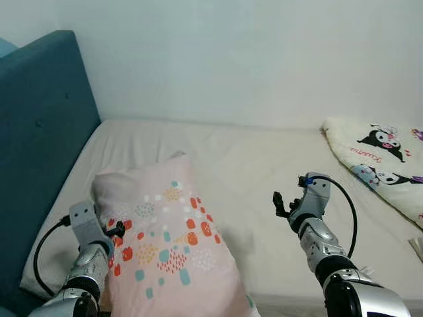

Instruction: Clean up the room

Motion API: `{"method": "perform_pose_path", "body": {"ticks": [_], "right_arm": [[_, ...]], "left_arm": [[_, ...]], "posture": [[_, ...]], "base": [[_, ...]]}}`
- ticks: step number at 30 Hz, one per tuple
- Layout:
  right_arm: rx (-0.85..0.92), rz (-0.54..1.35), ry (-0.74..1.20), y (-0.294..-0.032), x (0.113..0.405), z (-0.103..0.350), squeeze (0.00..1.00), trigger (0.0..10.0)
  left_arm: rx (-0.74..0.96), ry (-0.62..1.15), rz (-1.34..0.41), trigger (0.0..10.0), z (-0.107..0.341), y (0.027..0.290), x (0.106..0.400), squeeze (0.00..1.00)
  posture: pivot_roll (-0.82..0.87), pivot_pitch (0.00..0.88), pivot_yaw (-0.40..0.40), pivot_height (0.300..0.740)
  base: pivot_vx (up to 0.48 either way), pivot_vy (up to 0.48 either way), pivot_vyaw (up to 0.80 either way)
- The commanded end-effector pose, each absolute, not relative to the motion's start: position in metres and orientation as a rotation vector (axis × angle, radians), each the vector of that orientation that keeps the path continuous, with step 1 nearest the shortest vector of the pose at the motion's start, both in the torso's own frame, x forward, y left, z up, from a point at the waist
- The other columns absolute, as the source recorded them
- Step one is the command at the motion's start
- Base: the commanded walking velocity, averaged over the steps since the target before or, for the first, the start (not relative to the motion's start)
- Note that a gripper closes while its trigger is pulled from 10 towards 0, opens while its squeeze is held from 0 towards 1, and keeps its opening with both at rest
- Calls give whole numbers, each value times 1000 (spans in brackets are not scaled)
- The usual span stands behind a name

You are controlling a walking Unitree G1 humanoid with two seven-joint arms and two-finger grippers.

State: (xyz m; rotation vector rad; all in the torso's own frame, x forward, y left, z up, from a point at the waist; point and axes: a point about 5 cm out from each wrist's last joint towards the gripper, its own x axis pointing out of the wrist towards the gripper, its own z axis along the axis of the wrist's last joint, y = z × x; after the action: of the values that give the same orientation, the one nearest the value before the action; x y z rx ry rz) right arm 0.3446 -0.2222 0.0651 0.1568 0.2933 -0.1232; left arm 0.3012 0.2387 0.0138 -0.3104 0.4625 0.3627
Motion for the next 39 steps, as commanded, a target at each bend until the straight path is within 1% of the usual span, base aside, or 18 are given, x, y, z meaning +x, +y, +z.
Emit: {"method": "perform_pose_path", "body": {"ticks": [1,5,8,14,18,20,22,23,28,29,30,32,33,35,36,37,38,39], "right_arm": [[163,-122,276,-221,348,69,0,10000],[145,-126,302,-222,347,68,0,10000],[154,-133,303,-225,347,68,0,10000],[146,-123,282,-226,347,70,0,10000],[146,-117,281,-224,346,68,0,10000],[143,-94,289,-220,342,62,0,10000],[138,-82,294,-219,340,59,0,10000],[139,-65,313,-216,335,52,0,10000],[142,-48,333,-212,330,45,0,10000],[139,-25,356,-205,326,38,0,10000],[139,-25,356,-205,326,38,0,10000],[132,-7,374,-200,323,33,0,10000],[132,-7,374,-200,323,33,0,10000],[123,12,386,-195,321,30,0,10000],[120,19,388,-194,320,29,0,10000],[120,19,388,-194,320,29,0,10000],[106,30,392,-193,320,28,0,10000],[106,30,392,-193,320,28,0,10000]], "left_arm": [[-350,524,350,10000,2,231,293,0],[-365,542,350,10000,-1,229,291,0],[-399,582,364,10000,-9,226,285,0],[-392,686,333,10000,-23,215,273,0],[-417,695,340,10000,-26,213,270,0],[-447,688,343,10000,-27,211,269,0],[-461,678,341,10000,-26,211,270,0],[-488,641,323,10000,-22,210,276,0],[-512,599,305,10000,-16,210,282,0],[-543,561,269,10000,-11,208,287,0],[-543,561,269,10000,-11,208,287,0],[-635,523,204,10000,-7,201,291,0],[-635,523,204,10000,-7,201,291,0],[-834,455,133,10000,-3,193,294,0],[-893,430,107,10000,-1,190,296,0],[-893,430,107,10000,-1,190,296,0],[-962,433,59,10000,-2,183,295,0],[-962,433,59,10000,-2,183,295,0]], "posture": [[-114,0,-39,696],[-119,0,-38,696],[-135,0,-35,681],[-155,0,-28,656],[-164,0,-26,646],[-174,0,-29,637],[-175,0,-29,637],[-182,0,-30,637],[-188,0,-35,637],[-194,0,-40,637],[-194,0,-40,637],[-201,0,-41,637],[-201,0,-41,637],[-223,0,-47,637],[-223,0,-47,637],[-223,0,-47,637],[-229,2,-52,637],[-229,2,-52,637]], "base": [[0,0,0],[0,0,0],[0,0,0],[0,0,0],[0,0,0],[0,0,0],[0,0,0],[0,0,0],[0,0,0],[0,0,0],[0,0,0],[0,0,0],[0,0,0],[0,0,0],[0,0,0],[0,0,0],[0,0,0],[0,0,0]]}}
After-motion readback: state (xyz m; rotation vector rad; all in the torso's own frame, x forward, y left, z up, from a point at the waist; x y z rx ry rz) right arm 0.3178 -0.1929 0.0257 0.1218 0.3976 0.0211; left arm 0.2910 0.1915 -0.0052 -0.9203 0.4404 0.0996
